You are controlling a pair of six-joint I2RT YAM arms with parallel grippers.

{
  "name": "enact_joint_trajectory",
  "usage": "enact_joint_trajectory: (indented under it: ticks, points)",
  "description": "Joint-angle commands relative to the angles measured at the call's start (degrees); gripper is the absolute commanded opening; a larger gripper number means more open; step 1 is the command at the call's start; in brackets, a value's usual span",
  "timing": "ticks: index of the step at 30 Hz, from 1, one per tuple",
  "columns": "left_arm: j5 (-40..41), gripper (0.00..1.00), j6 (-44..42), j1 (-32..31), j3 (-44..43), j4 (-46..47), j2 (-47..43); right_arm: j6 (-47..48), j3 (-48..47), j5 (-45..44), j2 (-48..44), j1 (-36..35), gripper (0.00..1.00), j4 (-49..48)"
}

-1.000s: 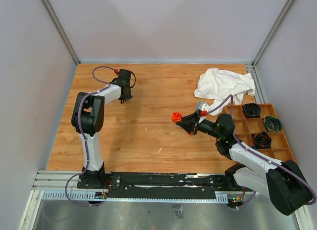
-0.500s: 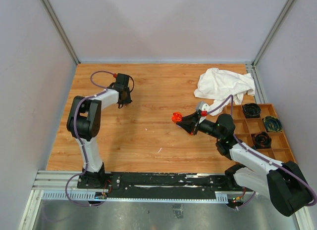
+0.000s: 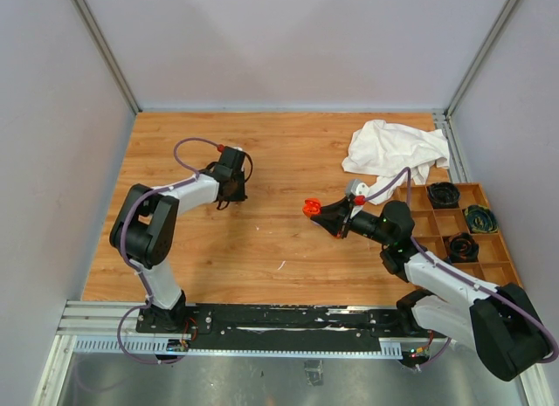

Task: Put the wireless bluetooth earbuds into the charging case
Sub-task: Move the earbud to the center of the board, then pick up the earbud from the center of the board.

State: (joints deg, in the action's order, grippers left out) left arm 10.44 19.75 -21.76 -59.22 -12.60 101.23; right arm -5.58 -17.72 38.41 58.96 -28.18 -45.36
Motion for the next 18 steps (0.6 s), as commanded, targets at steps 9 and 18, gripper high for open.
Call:
enact_joint_trajectory:
  ticks: [9, 18]
  points:
    - [1.6, 0.19, -1.1, -5.9, -1.2, -10.2, 0.3, 0.9, -1.3, 0.4, 0.9, -2.1, 0.01, -1.9]
    - [1.8, 0.26, -2.2, -5.9, -6.0, -14.7, 3.3, 0.9, -1.4, 0.4, 0.6, -2.1, 0.01, -1.7]
